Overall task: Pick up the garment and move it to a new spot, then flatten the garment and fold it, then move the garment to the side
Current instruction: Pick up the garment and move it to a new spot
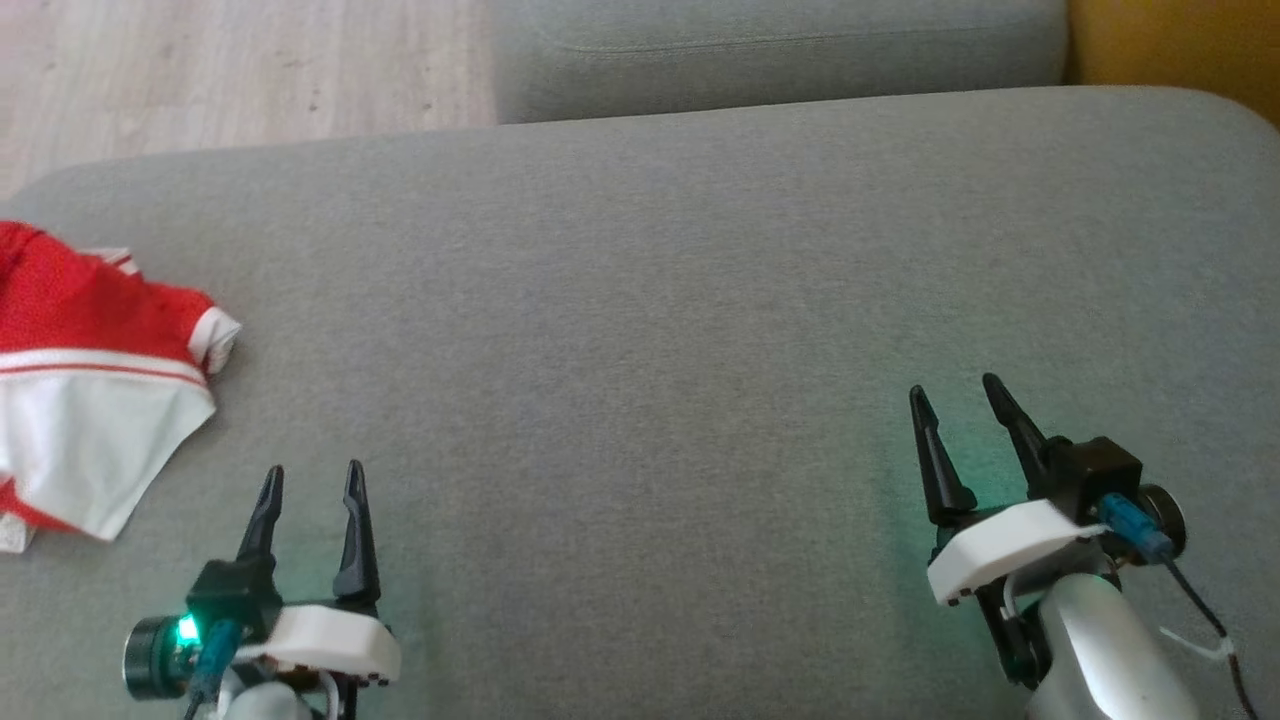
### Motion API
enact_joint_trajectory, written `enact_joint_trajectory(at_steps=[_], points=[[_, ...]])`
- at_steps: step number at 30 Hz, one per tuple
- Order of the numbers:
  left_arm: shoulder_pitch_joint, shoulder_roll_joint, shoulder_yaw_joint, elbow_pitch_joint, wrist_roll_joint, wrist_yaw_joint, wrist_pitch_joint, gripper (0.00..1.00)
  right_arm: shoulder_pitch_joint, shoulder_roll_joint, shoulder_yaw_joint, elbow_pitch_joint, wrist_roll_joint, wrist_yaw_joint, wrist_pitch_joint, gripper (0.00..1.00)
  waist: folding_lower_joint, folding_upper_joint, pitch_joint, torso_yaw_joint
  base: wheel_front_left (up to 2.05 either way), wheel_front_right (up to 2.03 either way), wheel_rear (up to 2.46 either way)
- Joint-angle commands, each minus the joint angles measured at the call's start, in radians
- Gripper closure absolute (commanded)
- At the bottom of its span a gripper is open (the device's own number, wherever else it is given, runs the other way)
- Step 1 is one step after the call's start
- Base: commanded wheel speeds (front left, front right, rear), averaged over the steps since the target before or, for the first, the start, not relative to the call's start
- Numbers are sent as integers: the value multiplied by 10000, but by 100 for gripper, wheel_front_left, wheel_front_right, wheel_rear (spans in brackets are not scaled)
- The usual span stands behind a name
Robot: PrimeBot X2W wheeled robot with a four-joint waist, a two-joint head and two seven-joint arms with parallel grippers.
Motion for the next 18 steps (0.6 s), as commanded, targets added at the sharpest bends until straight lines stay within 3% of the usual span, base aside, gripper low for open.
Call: enact_joint_trajectory(at_steps=[1, 18], points=[[-353, 53, 245, -290, -99, 76, -122, 0, -394, 1, 201, -337, -31, -7, -136, 0, 0, 0, 54, 252, 0, 0, 0], [-49, 52, 330, -334, -794, 425, -122, 0, -559, -52, 1072, -315, 84, -7, -136, 0, 0, 0, 588, 4311, 0, 0, 0]])
